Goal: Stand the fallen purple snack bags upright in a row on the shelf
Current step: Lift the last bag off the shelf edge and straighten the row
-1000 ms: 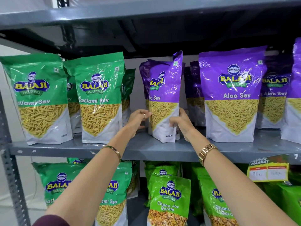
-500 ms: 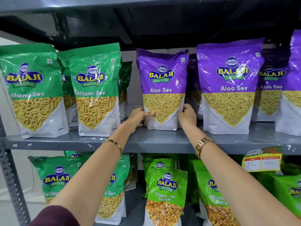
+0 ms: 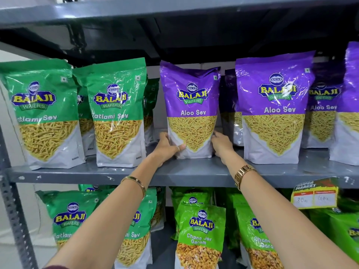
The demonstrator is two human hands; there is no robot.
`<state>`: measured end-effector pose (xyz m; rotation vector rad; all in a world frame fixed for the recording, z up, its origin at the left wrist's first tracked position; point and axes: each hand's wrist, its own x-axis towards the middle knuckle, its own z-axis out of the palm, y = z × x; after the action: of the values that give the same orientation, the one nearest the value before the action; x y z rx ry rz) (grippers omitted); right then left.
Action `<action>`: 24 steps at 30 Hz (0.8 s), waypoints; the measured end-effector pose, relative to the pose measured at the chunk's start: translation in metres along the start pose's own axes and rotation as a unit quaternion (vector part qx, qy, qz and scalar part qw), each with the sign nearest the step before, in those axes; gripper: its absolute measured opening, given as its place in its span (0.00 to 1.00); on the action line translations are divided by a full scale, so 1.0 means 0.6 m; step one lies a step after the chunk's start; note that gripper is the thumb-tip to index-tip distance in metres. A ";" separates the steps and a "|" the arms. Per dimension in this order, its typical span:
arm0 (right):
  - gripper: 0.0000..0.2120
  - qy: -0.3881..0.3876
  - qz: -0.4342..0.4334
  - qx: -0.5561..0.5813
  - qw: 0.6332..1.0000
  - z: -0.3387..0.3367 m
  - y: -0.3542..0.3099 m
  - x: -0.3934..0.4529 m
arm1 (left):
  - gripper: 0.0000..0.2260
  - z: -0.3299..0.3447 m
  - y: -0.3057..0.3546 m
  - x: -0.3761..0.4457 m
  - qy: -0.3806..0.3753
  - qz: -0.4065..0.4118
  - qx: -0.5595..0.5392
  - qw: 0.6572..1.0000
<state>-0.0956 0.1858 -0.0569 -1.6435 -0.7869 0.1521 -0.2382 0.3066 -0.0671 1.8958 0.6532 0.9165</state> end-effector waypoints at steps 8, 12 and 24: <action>0.19 -0.065 0.019 -0.032 0.997 -0.012 0.000 -0.037 | 0.37 -0.011 0.012 -0.045 -0.050 0.006 0.007 0.999; 0.17 -0.066 0.004 -0.051 0.997 -0.021 -0.003 -0.061 | 0.37 -0.020 0.020 -0.069 -0.072 0.007 0.001 0.997; 0.19 -0.023 -0.034 -0.096 0.995 -0.028 -0.007 -0.112 | 0.37 -0.031 0.019 -0.103 -0.072 0.022 0.009 0.997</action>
<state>-0.1396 0.1340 -0.0706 -1.7965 -0.9150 0.0689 -0.2884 0.2649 -0.0716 1.9793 0.5374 0.7960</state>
